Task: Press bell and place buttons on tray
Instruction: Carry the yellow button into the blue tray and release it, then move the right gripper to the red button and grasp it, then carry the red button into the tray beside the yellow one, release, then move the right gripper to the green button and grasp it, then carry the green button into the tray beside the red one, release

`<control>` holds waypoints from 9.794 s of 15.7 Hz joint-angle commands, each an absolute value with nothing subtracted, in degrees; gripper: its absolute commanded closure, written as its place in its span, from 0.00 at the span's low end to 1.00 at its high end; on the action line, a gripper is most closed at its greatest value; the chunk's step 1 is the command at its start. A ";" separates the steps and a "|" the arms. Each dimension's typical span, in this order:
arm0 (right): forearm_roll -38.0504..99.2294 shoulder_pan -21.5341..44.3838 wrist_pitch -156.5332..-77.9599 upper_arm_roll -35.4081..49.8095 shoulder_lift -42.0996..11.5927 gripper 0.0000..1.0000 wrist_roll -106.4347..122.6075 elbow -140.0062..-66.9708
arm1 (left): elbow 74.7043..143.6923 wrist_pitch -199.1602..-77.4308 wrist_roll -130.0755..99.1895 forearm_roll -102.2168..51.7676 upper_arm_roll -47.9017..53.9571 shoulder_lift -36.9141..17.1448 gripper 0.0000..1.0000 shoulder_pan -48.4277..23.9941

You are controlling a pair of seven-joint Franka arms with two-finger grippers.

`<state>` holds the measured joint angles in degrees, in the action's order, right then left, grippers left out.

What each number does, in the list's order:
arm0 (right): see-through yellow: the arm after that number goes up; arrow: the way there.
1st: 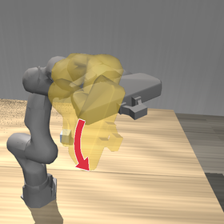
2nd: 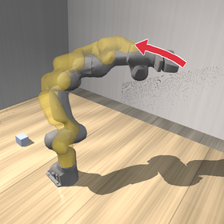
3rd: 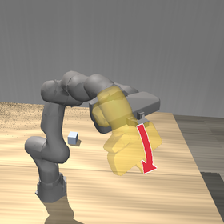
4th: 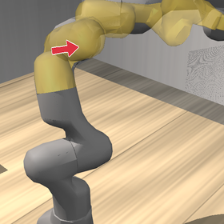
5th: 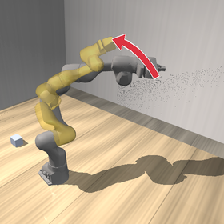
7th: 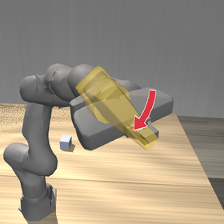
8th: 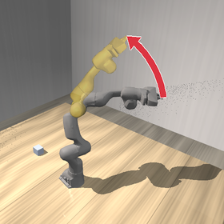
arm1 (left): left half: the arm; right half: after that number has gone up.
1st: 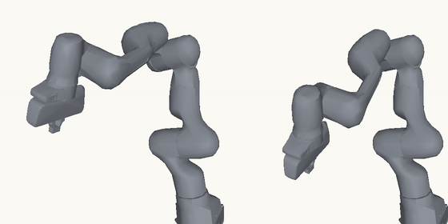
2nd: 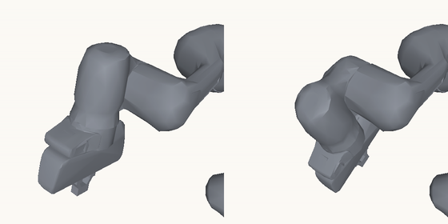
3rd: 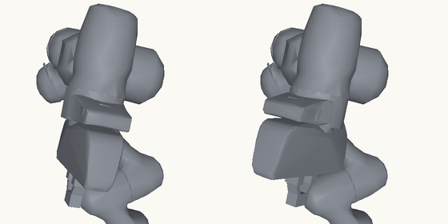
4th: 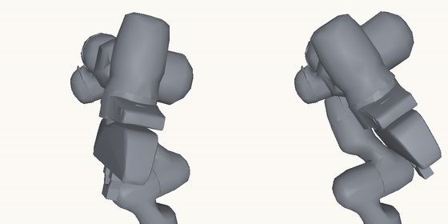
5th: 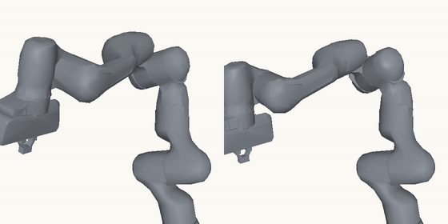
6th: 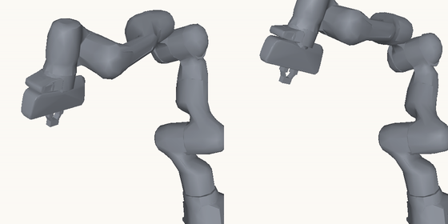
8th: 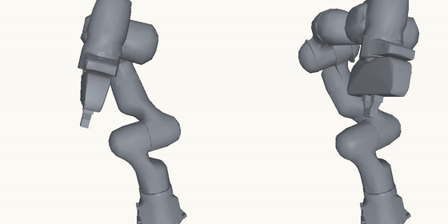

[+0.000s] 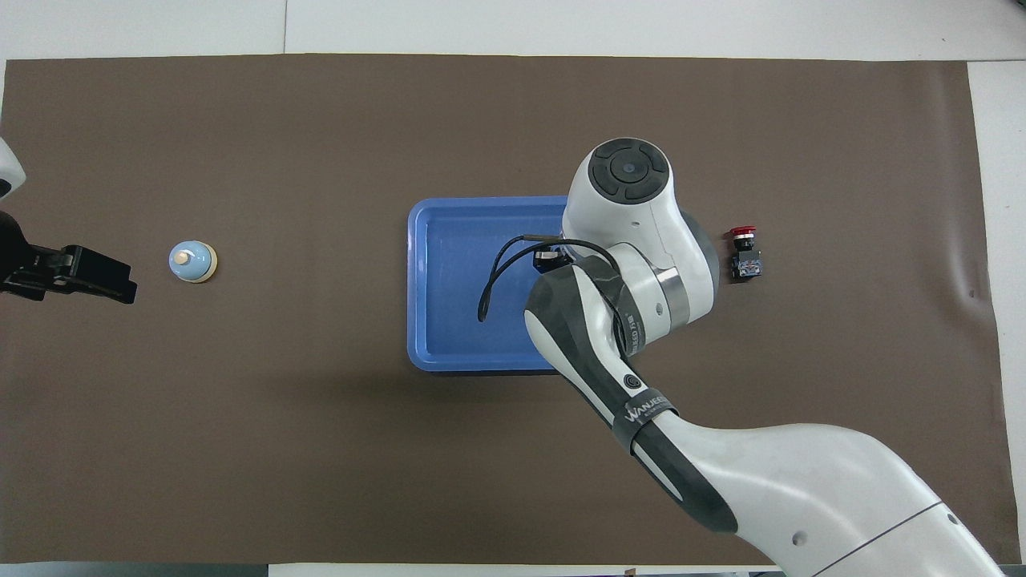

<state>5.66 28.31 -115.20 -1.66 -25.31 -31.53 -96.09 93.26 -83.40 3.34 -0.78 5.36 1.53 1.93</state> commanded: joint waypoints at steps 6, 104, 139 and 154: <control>6.68 28.56 -120.50 -1.67 -23.12 1.00 -30.67 -103.27 | 94.57 -83.41 2.90 -0.88 5.36 2.81 0.00 2.11; 6.24 28.24 -111.71 -4.04 -22.60 0.00 -25.95 -91.75 | 94.57 -83.41 2.90 -0.88 5.36 2.81 0.00 2.11; 5.97 18.71 -110.35 -3.43 -21.51 1.00 -11.85 -93.40 | 94.57 -83.41 2.90 -0.88 5.36 2.81 0.00 2.11; 8.70 38.41 -112.49 -3.43 -38.14 1.00 -39.55 -75.23 | 94.57 -83.41 2.90 -0.88 5.36 2.81 0.00 2.11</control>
<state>7.58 38.32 -111.47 -3.39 -36.74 -38.17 -76.31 93.26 -83.40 3.32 -0.78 5.36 1.53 1.93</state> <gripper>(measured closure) 0.573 0.000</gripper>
